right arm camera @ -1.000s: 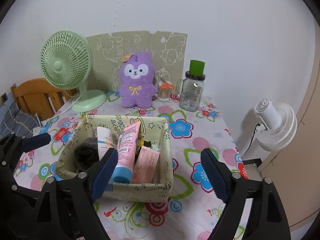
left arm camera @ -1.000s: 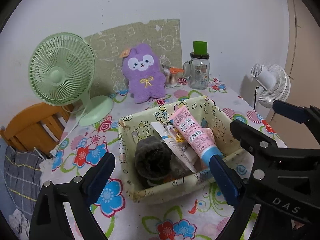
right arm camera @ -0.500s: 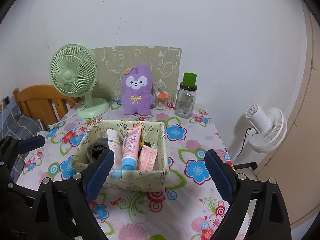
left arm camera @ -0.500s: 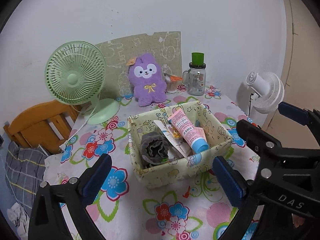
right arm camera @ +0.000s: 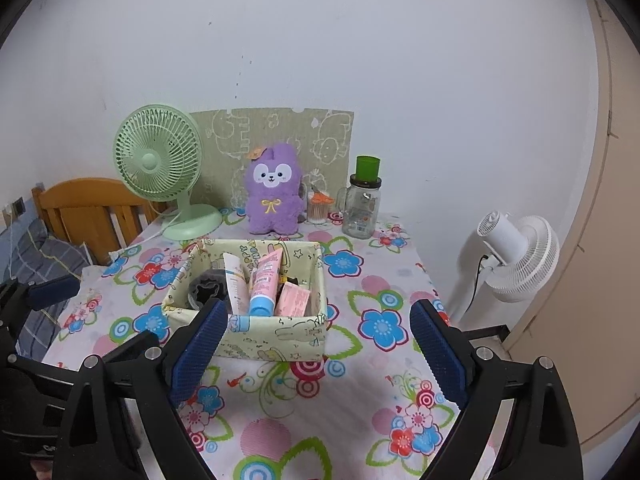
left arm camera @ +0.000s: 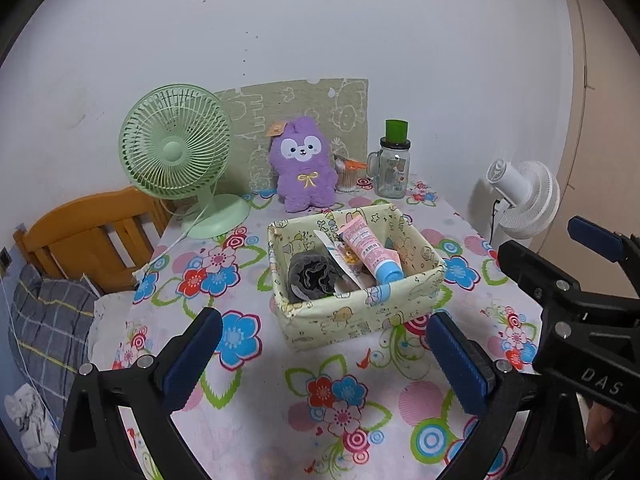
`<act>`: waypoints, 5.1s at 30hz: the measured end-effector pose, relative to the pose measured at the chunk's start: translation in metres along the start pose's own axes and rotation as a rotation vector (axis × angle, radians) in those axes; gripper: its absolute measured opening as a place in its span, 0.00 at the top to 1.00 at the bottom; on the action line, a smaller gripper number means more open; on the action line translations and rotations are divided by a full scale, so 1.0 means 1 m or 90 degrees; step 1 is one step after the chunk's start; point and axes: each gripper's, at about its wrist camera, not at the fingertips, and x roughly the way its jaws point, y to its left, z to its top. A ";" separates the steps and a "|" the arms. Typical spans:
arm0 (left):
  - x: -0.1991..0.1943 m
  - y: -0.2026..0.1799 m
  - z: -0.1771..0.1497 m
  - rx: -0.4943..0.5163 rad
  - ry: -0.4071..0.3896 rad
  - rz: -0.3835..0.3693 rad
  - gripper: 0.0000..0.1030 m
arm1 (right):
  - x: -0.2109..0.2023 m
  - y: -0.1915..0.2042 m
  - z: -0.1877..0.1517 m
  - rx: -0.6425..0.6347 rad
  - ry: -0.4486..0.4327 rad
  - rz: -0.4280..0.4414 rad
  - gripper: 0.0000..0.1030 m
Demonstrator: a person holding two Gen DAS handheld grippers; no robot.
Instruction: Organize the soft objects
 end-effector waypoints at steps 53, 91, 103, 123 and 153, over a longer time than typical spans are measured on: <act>-0.079 0.015 -0.063 -0.059 -0.098 0.038 0.00 | -0.067 0.010 -0.053 0.018 -0.041 0.006 0.08; -0.078 0.011 -0.059 -0.069 -0.099 0.033 0.00 | -0.068 0.010 -0.049 0.028 -0.056 -0.003 0.08; -0.080 0.008 -0.060 -0.071 -0.097 0.029 0.00 | -0.071 0.009 -0.052 0.029 -0.056 -0.003 0.08; -0.077 0.011 -0.063 -0.074 -0.082 0.018 0.00 | -0.072 0.007 -0.058 0.032 -0.037 -0.009 0.08; -0.073 0.013 -0.065 -0.068 -0.079 0.015 0.00 | -0.068 0.008 -0.057 0.033 -0.032 -0.008 0.08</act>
